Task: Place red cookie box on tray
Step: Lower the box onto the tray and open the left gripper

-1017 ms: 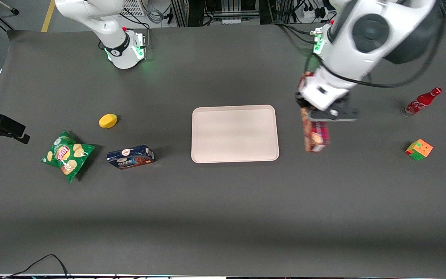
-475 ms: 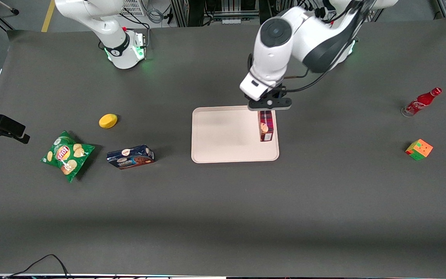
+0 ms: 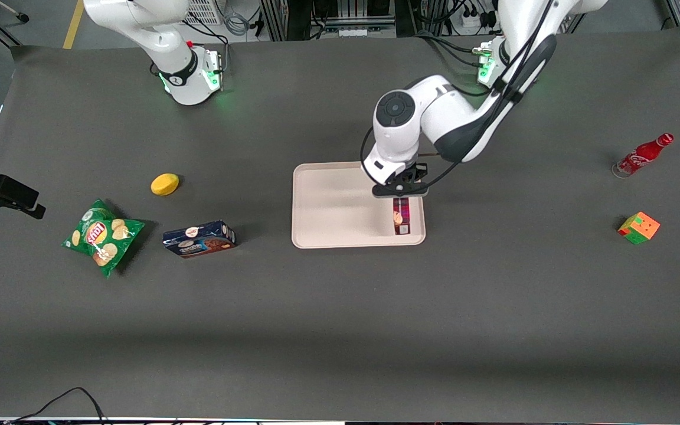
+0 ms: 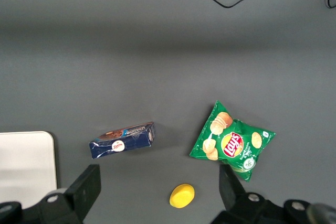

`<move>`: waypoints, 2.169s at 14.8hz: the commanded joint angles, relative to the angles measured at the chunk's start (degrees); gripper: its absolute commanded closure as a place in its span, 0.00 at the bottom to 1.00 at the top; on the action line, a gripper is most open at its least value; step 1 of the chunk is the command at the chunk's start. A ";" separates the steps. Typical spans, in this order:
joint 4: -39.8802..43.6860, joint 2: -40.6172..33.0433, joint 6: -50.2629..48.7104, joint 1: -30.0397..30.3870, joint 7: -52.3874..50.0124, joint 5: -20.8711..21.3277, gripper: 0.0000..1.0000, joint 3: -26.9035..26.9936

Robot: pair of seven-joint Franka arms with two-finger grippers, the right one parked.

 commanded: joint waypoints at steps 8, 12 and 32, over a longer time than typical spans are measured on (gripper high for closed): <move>0.45 7.31 3.17 0.00 -6.17 4.00 1.00 0.56; -0.33 8.72 5.71 0.00 -6.53 4.00 1.00 1.43; 14.48 3.72 -13.99 0.53 -1.46 -1.69 0.00 0.04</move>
